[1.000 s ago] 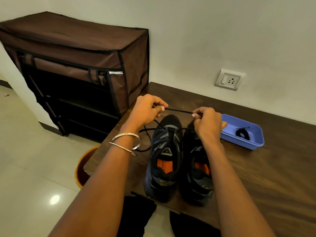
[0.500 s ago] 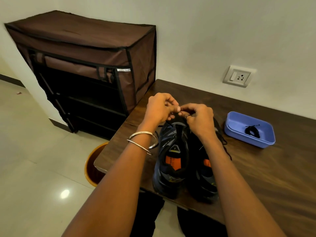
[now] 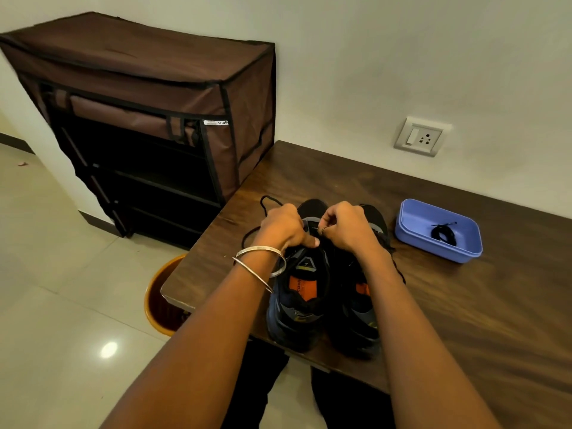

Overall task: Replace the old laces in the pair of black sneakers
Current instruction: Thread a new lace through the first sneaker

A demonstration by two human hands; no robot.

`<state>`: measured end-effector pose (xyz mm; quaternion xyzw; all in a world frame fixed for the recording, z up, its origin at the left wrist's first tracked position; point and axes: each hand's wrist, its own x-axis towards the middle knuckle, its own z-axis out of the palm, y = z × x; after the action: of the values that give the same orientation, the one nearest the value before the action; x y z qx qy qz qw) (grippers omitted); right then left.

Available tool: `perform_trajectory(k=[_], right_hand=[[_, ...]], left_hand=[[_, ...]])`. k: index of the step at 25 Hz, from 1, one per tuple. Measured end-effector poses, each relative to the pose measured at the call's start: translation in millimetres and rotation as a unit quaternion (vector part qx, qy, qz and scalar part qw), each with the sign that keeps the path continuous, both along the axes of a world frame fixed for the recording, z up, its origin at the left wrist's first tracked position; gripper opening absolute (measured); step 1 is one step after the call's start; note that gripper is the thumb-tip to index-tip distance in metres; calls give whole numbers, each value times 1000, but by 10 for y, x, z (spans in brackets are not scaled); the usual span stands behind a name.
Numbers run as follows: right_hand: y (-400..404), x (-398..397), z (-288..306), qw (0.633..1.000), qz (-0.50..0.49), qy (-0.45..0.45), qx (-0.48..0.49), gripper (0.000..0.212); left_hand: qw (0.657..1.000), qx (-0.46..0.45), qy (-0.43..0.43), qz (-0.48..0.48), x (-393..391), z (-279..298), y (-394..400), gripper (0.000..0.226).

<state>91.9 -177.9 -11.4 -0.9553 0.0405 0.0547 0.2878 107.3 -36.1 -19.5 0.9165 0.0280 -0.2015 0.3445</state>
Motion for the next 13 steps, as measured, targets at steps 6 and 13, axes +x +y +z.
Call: perform_trajectory(k=[6,13], right_hand=[[104,39,-124,999,-15,-20,-24,8],[176,-53,-323,995,-52,-62,64,22]], left_hand=[[996,-76,5,47,-77,-62,78,51],[983,-166,40,72,-54,-117,172,41]])
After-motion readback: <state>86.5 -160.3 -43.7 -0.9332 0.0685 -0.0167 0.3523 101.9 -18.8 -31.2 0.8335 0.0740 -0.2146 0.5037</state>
